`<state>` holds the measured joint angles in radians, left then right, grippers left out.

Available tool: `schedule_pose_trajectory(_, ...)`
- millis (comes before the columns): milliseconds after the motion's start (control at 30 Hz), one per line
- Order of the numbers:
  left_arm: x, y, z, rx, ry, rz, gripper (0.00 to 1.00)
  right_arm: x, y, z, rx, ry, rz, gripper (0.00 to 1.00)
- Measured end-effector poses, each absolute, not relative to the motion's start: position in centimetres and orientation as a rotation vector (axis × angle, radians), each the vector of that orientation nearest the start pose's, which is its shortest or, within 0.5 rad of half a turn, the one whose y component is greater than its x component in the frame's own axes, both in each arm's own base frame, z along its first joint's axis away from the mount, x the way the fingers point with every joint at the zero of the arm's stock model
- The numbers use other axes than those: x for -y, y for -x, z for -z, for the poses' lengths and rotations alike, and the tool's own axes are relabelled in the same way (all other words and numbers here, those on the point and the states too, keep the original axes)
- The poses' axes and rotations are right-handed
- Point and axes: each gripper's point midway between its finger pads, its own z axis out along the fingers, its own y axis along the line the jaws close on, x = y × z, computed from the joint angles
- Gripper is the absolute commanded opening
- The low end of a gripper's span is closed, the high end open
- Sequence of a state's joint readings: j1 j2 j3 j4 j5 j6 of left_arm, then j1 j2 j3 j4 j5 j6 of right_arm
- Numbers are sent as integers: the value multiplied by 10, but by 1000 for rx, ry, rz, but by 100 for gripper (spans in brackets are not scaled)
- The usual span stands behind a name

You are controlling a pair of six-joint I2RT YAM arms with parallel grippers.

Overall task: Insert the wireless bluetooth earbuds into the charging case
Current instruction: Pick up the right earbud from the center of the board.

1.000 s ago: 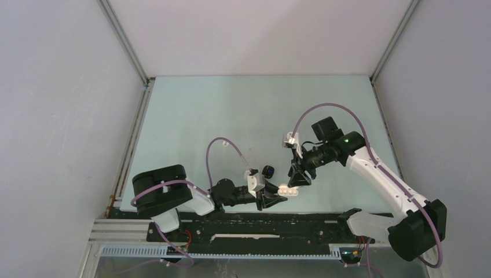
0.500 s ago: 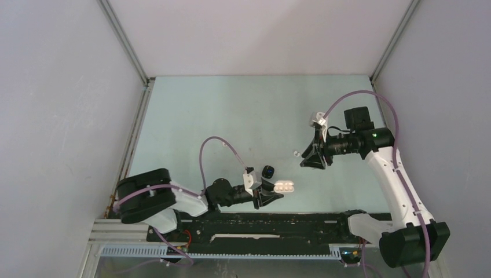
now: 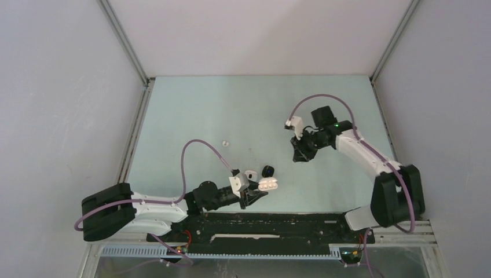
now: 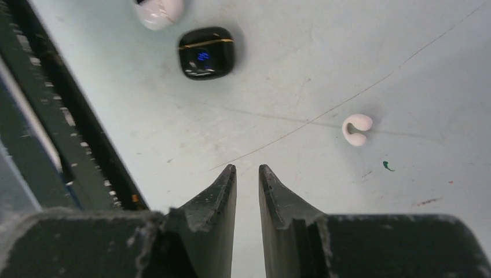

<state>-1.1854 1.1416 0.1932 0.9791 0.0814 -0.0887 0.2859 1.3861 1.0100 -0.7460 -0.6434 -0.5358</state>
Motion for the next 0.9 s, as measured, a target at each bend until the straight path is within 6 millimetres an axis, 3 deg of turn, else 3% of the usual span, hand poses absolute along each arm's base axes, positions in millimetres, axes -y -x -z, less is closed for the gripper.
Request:
schedule_pose_trajectory(167, 319, -120, -126, -1420, -923, 1020, 0, -166, -265, -64, -2413, 1202, -650, 23)
schedule_pose_trajectory(267, 316, -121, -116, -1436, -923, 1013, 0, -164, -278, -47, -2481, 1186, -584, 22)
schedule_pose_trajectory(500, 317, -120, -121, -1407, -924, 1034, 0, -166, -315, -40, -2492, 1133, -472, 23)
schedule_pose_trajectory(900, 318, -120, -121, -1406, -927, 1035, 1, -159, -319, -27, -2529, 1128, -404, 23)
